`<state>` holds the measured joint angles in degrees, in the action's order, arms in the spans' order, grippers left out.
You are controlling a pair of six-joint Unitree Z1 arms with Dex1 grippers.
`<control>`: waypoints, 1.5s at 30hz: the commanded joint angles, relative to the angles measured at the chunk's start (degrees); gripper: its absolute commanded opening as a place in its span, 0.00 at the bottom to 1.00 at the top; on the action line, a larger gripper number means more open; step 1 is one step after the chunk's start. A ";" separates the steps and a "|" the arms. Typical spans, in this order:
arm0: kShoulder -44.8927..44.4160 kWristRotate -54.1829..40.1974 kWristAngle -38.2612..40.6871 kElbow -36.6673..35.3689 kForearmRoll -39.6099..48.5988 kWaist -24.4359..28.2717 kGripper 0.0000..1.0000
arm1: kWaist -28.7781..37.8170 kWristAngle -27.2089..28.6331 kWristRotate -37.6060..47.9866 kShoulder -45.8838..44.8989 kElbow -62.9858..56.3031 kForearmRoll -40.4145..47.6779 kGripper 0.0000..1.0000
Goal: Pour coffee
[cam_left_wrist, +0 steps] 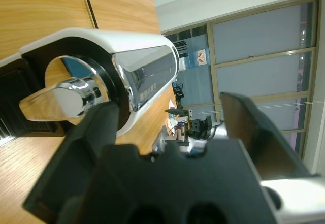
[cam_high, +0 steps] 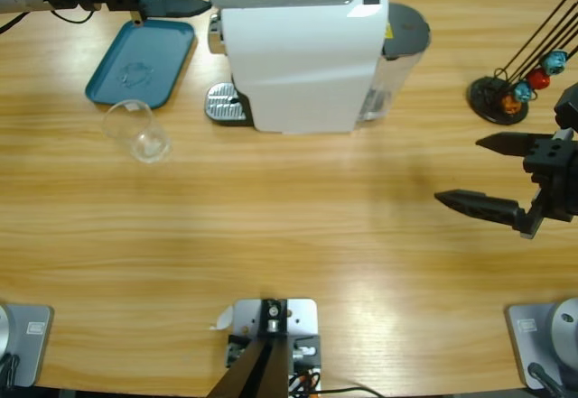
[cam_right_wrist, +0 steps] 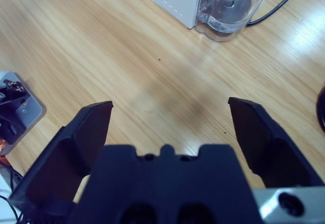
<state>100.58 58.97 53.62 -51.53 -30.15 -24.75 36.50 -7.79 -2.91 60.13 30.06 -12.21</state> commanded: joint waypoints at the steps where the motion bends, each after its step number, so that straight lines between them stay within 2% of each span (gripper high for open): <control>1: 3.42 0.97 1.01 0.12 -1.14 -0.56 0.48 | 0.56 -0.64 -0.70 -0.61 -0.53 0.17 1.00; 3: 4.01 0.97 1.05 0.12 -1.14 -0.56 0.45 | 0.59 -0.64 -0.70 -0.63 -0.53 0.17 1.00; 4: 4.30 0.95 1.05 0.12 -1.14 -0.56 0.32 | 0.59 -0.64 -0.70 -0.70 -0.53 0.17 1.00; 5: 4.63 0.88 1.05 0.15 -1.21 -0.60 0.25 | 0.59 -0.64 -0.70 -0.70 -0.53 0.08 1.00; 8: 5.91 0.88 1.13 0.07 -1.82 -0.74 0.23 | 0.56 -0.64 -0.70 -0.72 -0.53 0.08 1.00; 10: 6.56 0.84 1.35 0.12 -2.91 -0.83 0.00 | 0.59 -0.63 -0.70 -0.72 -0.53 0.08 1.00; 19: 5.46 0.70 4.16 0.31 -7.80 -0.65 0.00 | 0.57 -0.52 -0.70 -0.72 -0.53 0.08 1.00; 30: -3.47 1.21 4.47 1.86 -7.27 -0.65 0.00 | 0.59 -0.47 -0.70 -0.63 -0.53 0.08 1.00; 40: -5.43 0.74 3.70 1.63 -6.85 -0.30 0.00 | 0.59 -0.49 -0.70 -0.63 -0.53 0.08 1.00; 43: -10.61 -7.01 -2.84 0.66 0.75 -1.14 0.00 | 0.59 -0.47 -0.70 -0.63 -0.53 0.08 1.00; 45: -16.61 -16.68 -11.75 -1.52 13.89 -3.59 0.00 | 0.57 -0.38 -0.70 -0.79 -0.53 0.08 1.00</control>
<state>95.34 58.36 55.99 -50.94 -36.01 -25.11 36.51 -7.79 -2.91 60.06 30.12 -12.21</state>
